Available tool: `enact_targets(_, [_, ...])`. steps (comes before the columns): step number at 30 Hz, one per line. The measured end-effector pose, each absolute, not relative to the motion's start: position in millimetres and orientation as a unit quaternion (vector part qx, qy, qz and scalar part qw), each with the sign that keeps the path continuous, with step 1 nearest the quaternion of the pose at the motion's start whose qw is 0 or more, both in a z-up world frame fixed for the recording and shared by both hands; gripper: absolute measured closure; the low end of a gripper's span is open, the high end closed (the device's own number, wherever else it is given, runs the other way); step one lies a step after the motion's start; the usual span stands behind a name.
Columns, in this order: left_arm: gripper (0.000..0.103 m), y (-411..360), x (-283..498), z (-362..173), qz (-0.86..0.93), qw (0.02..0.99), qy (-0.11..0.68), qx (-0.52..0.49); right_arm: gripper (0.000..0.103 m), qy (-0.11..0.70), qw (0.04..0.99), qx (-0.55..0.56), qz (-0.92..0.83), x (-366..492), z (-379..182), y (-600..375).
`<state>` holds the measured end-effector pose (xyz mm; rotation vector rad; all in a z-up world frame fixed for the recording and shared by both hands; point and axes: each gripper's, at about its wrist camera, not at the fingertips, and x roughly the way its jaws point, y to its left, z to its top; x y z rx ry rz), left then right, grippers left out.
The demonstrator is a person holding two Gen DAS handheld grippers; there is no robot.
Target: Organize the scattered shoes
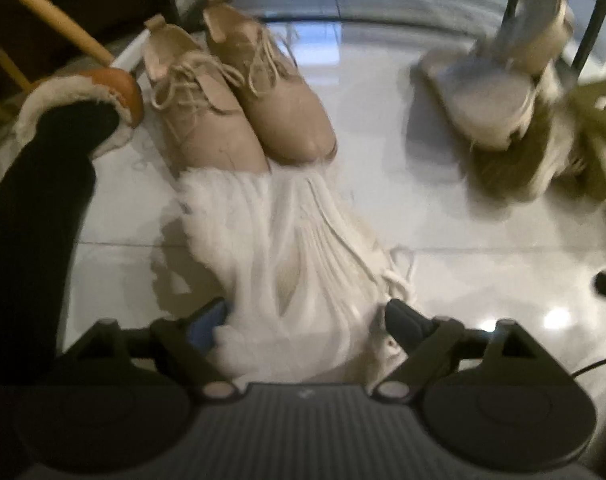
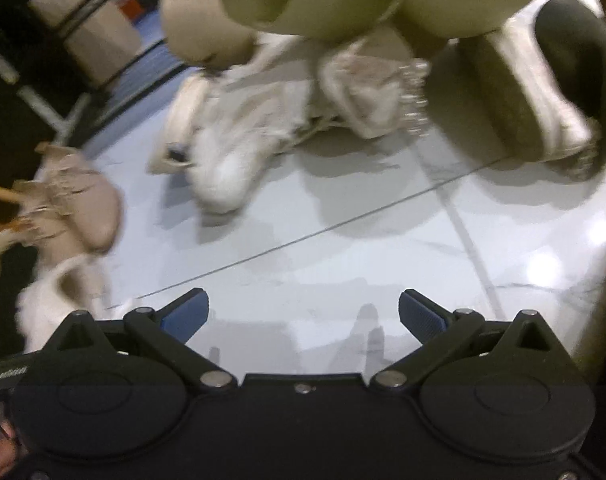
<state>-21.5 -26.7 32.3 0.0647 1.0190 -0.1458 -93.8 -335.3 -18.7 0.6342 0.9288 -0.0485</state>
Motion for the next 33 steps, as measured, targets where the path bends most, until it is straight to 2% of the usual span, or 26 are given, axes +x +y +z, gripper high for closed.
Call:
enact_targets(5, [0.001,14,-34,65,-0.053,0.901,0.430,-0.018,0.000,0.418,0.792,0.429,0.121,-90,-23,-324])
enact_targets(10, [0.001,48,-42,60,-0.003,0.898,0.438,-0.044,0.000,0.482,0.679,0.516,0.201,-55,-50,-282])
enact_targets(12, [0.001,79,-45,53,0.042,0.881,0.456,-0.123,0.000,0.500,0.653,0.534,0.196,-43,-62,-269])
enact_targets(14, [0.001,92,-46,52,0.049,0.876,0.453,-0.159,0.000,0.511,0.640,0.542,0.188,-36,-70,-258])
enact_targets(19, [0.001,87,-48,49,0.034,0.884,0.448,-0.129,0.000,0.551,0.617,0.532,0.180,-18,-98,-230])
enact_targets(27, [0.001,95,-37,33,0.041,0.874,0.461,-0.145,0.000,0.526,0.620,0.552,0.184,-4,-110,-207])
enact_targets(33, [0.001,97,-34,31,0.040,0.873,0.462,-0.151,0.000,0.549,0.632,0.513,0.190,7,-107,-191])
